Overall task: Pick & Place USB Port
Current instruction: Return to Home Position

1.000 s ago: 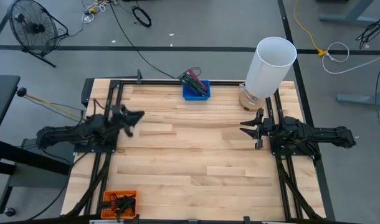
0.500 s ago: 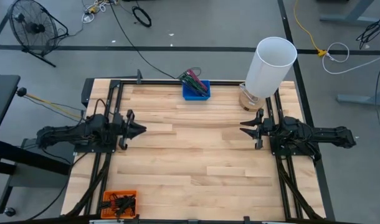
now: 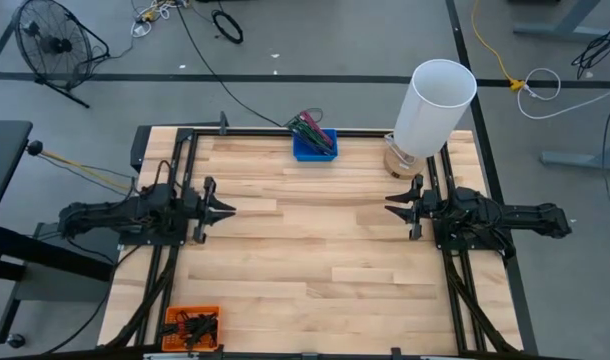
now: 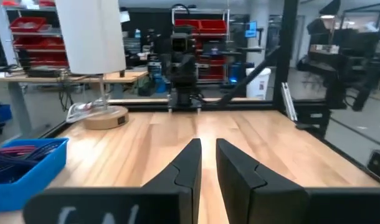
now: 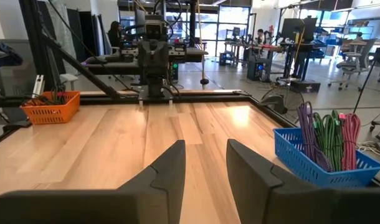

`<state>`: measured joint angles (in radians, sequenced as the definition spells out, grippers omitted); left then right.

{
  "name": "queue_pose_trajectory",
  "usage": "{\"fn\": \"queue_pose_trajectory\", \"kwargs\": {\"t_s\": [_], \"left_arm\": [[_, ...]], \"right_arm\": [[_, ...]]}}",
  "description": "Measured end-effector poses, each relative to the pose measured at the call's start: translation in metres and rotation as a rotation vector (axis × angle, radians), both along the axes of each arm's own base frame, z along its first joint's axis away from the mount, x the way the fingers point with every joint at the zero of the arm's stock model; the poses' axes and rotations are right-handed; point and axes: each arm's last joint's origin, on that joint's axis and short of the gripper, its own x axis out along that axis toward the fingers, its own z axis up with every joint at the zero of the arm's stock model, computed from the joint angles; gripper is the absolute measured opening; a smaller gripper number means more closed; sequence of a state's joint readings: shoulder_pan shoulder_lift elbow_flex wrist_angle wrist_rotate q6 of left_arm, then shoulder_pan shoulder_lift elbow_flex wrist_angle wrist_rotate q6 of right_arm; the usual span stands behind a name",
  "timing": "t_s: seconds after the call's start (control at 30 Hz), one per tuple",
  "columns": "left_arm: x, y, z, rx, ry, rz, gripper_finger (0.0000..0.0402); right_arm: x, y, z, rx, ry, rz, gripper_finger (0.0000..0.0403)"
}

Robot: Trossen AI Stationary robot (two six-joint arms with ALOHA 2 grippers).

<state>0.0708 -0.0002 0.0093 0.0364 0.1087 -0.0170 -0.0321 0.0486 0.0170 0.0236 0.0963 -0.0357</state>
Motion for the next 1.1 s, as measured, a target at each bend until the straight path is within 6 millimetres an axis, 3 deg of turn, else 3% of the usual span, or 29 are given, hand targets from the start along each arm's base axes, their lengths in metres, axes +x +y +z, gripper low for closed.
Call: {"fn": "queue_pose_trajectory", "kwargs": {"t_s": [0.33, 1.1], "left_arm": [[0.0, -0.014, -0.001, 0.086, 0.0, -0.14, 0.0053], [0.0, -0.014, 0.0, 0.054, -0.014, -0.133, 0.0053]], "right_arm": [[0.0, 0.0, 0.0, 0.0, 0.0, 0.0, 0.0116], [0.0, 0.0, 0.0, 0.0, 0.0, 0.0, 0.0116]]}}
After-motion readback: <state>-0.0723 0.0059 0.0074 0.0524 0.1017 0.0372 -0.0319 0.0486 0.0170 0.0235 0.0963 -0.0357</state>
